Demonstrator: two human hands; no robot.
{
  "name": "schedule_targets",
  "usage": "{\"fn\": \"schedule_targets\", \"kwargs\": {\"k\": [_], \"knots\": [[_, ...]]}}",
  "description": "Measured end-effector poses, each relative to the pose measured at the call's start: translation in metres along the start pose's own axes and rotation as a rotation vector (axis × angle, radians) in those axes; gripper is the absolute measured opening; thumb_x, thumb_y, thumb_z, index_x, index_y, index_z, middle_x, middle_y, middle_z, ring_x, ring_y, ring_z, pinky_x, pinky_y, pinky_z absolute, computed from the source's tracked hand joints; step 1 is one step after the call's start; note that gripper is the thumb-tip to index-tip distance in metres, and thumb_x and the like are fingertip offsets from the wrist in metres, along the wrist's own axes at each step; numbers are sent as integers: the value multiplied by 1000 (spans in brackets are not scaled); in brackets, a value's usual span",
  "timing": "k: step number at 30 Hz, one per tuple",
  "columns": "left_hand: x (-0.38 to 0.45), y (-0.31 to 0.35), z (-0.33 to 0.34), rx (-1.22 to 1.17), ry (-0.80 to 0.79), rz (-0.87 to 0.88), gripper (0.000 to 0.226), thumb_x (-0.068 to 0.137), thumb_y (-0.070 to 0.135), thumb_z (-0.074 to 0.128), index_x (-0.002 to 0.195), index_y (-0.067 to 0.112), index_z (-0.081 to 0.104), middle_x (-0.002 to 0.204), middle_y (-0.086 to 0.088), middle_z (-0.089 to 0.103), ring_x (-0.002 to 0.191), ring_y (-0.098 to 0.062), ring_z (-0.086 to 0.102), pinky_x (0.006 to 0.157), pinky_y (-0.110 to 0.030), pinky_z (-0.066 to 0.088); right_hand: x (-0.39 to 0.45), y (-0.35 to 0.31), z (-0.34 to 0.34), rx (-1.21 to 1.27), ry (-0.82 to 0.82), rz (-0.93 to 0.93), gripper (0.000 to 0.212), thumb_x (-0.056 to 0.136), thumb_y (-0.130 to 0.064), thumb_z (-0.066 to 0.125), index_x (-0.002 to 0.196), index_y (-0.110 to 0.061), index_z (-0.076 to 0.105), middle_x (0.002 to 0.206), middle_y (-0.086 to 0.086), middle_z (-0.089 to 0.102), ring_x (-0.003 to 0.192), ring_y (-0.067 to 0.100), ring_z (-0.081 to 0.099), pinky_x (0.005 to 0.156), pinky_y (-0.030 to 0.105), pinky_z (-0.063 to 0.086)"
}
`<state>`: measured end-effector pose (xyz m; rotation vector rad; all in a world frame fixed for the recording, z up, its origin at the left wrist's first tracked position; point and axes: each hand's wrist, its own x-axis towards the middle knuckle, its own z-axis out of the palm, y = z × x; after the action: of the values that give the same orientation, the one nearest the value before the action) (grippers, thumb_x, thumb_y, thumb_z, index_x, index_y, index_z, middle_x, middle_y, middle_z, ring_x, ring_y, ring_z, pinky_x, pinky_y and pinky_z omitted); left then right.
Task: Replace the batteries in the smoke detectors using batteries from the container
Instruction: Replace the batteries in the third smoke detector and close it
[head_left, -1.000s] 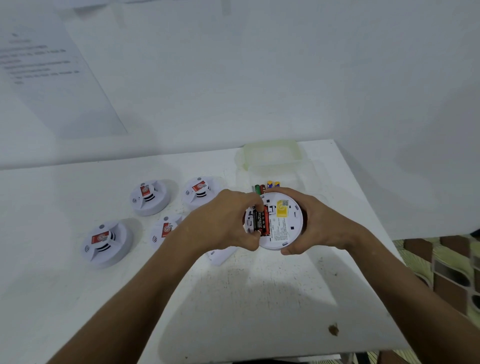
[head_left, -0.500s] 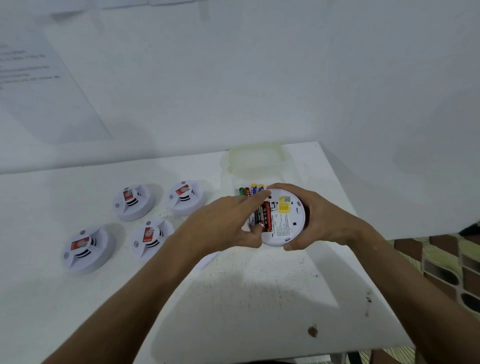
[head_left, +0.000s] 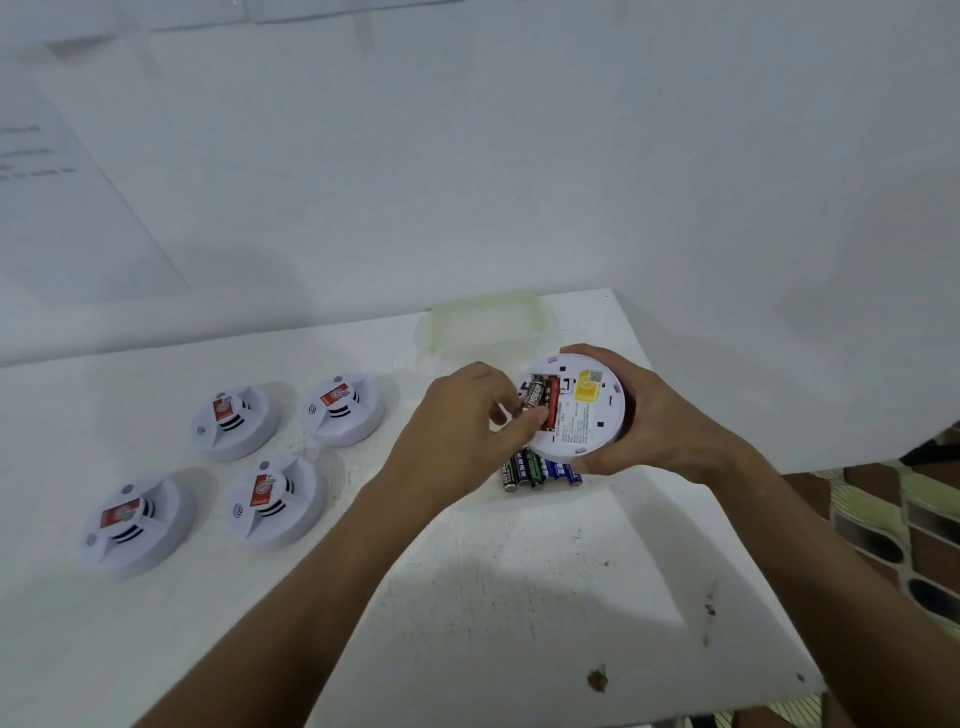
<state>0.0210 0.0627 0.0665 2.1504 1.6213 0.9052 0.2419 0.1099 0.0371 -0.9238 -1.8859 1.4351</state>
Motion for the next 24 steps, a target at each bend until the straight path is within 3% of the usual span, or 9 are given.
{"fn": "schedule_targets", "kwargs": {"k": [3,5,8,12,16,20,24], "knots": [[16,7,-6,-119,40,-141,18,88,35,67,89,18,72,84,8,70,69,-2,65,66,-26,57,0,3,-10,-16,36,2,96,54,0,90,138,-24,48,128,-3,59,120,18,57,86,33,58],[32,0,-10,-325,85,-230,5,89,27,68,92,23,71,83,4,74,67,-10,70,65,-34,60,-2,4,-18,-4,80,7,96,54,-4,90,138,-25,49,128,-4,59,120,16,57,84,30,57],[54,-27,-6,-426,71,-327,13,88,21,68,100,23,72,88,0,74,74,-17,72,71,-46,60,-6,8,-29,3,144,3,93,53,-7,89,134,-32,51,128,-7,61,120,13,59,84,28,57],[77,-58,12,-283,-87,-397,23,85,24,71,107,18,69,91,1,75,85,-16,69,81,-36,57,-11,15,-36,-14,173,7,92,53,-8,89,132,-35,51,127,-9,61,120,13,59,86,29,58],[93,-65,32,-92,-203,-388,15,83,23,73,96,15,72,94,-2,73,86,-12,66,68,-16,46,-11,21,-36,10,191,16,92,51,-6,88,131,-31,52,124,-12,62,118,11,59,84,25,56],[103,-69,44,20,-250,-402,18,85,21,71,101,12,74,102,-6,71,83,-12,61,69,-18,44,-10,24,-34,-6,177,20,90,52,-6,88,130,-33,52,122,-15,62,118,8,59,83,23,56],[102,-74,54,144,-288,-404,16,88,18,67,96,6,75,100,-7,72,87,-19,66,72,-24,51,-9,24,-33,14,170,15,92,53,-5,88,134,-28,50,126,-13,60,120,10,57,85,24,56]]}}
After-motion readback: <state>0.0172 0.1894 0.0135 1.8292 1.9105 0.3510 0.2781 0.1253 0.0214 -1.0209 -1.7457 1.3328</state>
